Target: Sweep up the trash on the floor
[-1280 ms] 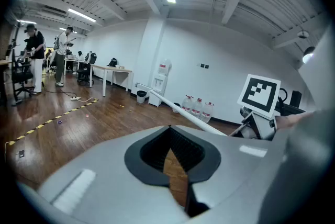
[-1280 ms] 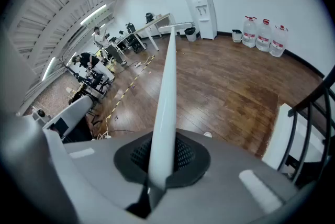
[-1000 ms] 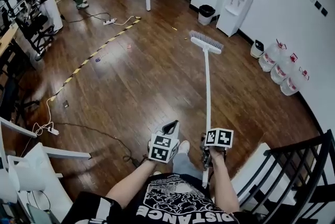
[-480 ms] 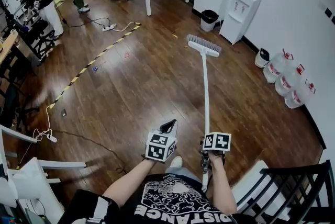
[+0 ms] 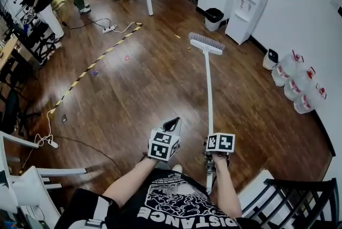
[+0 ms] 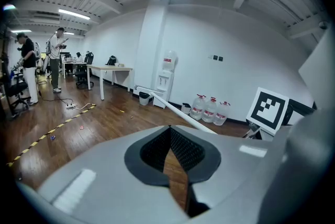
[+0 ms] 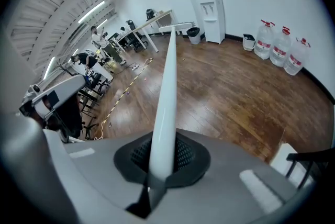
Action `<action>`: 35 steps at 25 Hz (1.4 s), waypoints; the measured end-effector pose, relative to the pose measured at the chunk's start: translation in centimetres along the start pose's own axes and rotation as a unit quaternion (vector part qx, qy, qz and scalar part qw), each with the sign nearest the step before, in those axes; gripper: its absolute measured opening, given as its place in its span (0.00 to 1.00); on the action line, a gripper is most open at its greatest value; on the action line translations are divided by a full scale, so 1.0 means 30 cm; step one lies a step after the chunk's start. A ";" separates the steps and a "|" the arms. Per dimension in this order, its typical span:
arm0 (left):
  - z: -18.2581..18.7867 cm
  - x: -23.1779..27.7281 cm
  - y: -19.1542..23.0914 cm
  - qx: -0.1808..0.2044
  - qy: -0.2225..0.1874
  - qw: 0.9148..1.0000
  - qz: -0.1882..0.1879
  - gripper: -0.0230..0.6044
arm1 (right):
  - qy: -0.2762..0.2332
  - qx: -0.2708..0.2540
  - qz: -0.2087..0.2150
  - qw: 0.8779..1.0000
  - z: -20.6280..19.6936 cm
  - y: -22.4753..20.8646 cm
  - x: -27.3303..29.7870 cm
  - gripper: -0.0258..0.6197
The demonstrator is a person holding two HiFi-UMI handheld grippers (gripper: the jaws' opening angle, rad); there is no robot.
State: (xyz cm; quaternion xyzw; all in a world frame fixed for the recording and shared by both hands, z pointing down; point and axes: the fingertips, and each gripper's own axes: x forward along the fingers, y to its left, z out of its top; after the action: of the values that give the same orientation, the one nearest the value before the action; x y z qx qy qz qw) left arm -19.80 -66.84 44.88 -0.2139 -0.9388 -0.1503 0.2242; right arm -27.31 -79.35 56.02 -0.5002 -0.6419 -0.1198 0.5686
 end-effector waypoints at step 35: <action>0.551 0.803 0.827 -0.030 0.002 0.999 -0.032 0.04 | 0.042 0.079 -0.039 0.995 1.037 0.116 0.533 0.04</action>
State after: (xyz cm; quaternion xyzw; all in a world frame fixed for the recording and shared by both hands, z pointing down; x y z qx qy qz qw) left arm -33.53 -31.11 47.07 -0.1904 -0.9398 -0.1861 0.2142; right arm -41.22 -47.13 58.06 -0.4228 -0.6435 -0.1113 0.6282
